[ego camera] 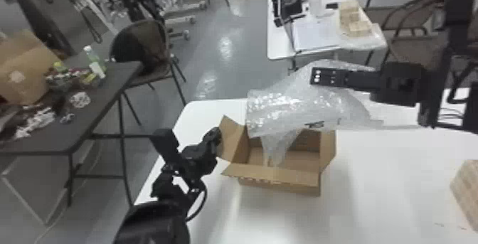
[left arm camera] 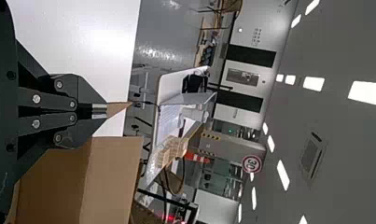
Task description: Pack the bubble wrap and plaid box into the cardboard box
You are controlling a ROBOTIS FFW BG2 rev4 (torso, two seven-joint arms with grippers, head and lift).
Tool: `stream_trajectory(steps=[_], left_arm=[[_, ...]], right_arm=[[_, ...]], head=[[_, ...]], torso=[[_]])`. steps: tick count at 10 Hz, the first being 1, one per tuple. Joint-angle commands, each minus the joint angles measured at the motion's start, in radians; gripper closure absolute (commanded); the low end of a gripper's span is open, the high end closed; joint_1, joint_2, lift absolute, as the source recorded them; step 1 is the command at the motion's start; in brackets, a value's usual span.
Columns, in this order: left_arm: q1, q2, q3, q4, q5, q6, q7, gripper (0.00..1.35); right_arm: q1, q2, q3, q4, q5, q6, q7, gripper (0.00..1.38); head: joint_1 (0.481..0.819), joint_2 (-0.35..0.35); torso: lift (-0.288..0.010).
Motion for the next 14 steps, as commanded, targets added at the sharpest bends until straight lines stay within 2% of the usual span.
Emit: stream_trajectory(steps=[1, 2, 3, 4, 5, 7, 8, 11, 14], left_arm=[[-0.002, 0.005, -0.007, 0.0, 0.005, 0.0, 0.006, 1.21], [0.001, 0.005, -0.008, 0.002, 0.008, -0.007, 0.009, 1.21], [0.004, 0.005, -0.012, 0.002, 0.012, -0.017, 0.014, 1.21], [0.008, 0.003, -0.016, 0.003, 0.016, -0.023, 0.02, 1.21], [0.014, 0.003, -0.016, 0.003, 0.022, -0.029, 0.023, 1.21], [0.014, 0.003, -0.024, 0.006, 0.03, -0.032, 0.024, 1.21], [0.012, 0.003, -0.031, 0.009, 0.031, -0.035, 0.026, 1.21], [0.015, 0.002, -0.053, 0.014, 0.039, -0.05, 0.046, 1.21], [0.037, 0.002, -0.13, 0.011, 0.068, -0.104, 0.15, 1.21]], right_arm=[[-0.023, 0.004, 0.003, 0.018, 0.016, -0.012, -0.002, 1.23], [-0.017, 0.011, 0.015, 0.061, 0.098, -0.041, -0.001, 1.23], [0.005, 0.021, 0.038, 0.145, 0.143, -0.128, 0.004, 1.23], [0.022, 0.041, 0.046, 0.231, 0.273, -0.211, 0.051, 1.23], [0.025, 0.06, 0.077, 0.343, 0.321, -0.296, 0.09, 1.23], [-0.014, 0.068, 0.169, 0.535, 0.327, -0.435, 0.17, 1.23], [-0.029, 0.068, 0.189, 0.567, 0.316, -0.455, 0.18, 1.23], [-0.09, 0.068, 0.221, 0.598, 0.278, -0.493, 0.179, 1.23], [-0.132, 0.068, 0.295, 0.704, 0.17, -0.564, 0.179, 1.23]], head=[[0.624, 0.35], [0.616, 0.35], [0.617, 0.35], [0.626, 0.35], [0.646, 0.35], [0.687, 0.35], [0.695, 0.35], [0.695, 0.35], [0.684, 0.35]], torso=[[-0.089], [-0.089], [-0.089], [-0.089], [-0.089], [-0.089], [-0.089], [-0.089], [-0.089]])
